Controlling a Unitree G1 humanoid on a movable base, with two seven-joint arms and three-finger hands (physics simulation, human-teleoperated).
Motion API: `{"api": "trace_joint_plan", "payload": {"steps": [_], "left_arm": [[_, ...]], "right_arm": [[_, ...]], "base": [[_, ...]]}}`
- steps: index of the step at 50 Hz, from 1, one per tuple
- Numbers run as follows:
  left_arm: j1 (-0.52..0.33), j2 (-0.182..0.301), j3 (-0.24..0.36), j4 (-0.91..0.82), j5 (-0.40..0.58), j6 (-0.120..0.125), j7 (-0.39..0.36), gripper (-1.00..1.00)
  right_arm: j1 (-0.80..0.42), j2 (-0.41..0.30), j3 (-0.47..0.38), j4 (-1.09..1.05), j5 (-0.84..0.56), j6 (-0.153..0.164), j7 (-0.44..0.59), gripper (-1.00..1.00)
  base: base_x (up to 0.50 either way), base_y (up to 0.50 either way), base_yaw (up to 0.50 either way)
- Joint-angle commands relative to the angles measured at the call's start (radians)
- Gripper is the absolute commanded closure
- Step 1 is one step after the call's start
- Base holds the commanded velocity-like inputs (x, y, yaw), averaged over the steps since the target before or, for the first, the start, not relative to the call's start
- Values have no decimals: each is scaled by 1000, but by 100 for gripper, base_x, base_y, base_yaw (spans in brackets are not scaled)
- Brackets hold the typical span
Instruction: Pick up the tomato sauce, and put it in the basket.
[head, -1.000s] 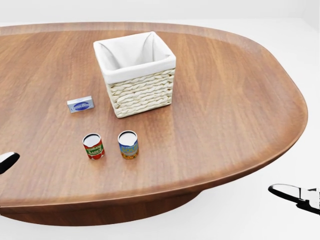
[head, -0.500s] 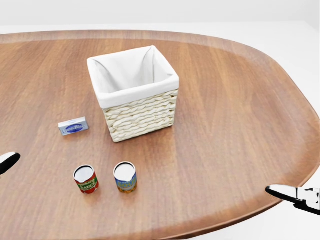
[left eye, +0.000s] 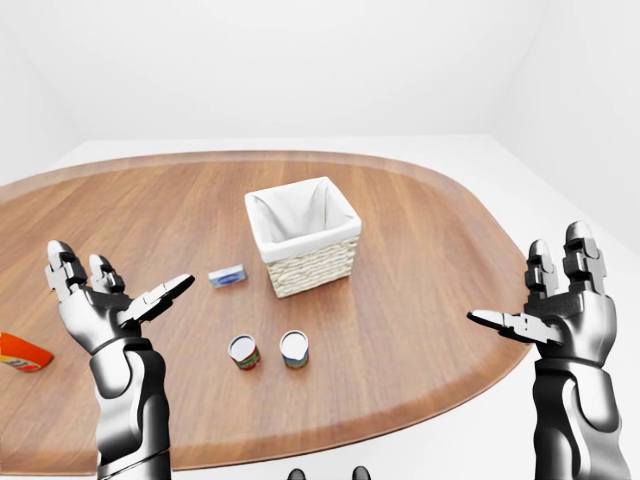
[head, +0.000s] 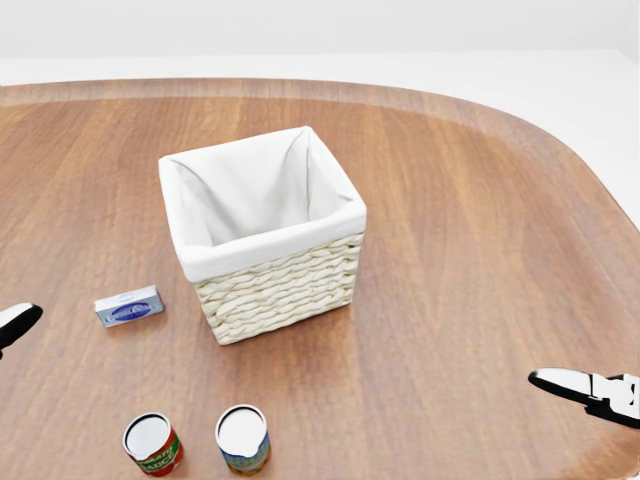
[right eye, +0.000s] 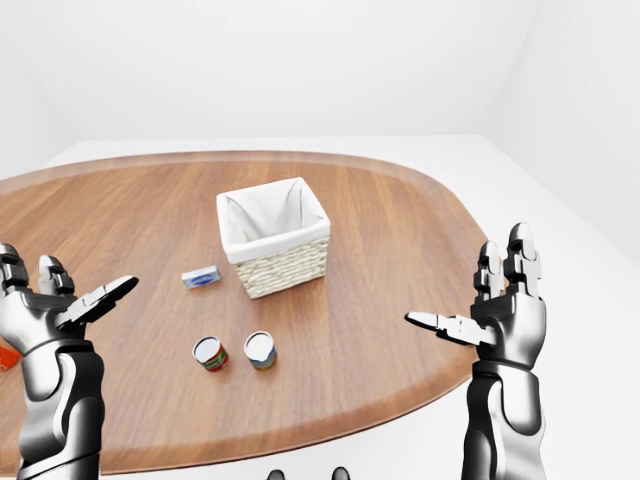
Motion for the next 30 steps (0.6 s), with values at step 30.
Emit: {"api": "trace_joint_plan", "payload": {"steps": [30], "left_arm": [[4,5,-74,-42,167,137,-71,-100]], "right_arm": [[8,5,-1,1,11,-37,11,-100]], "base": [[19,0,0]]}}
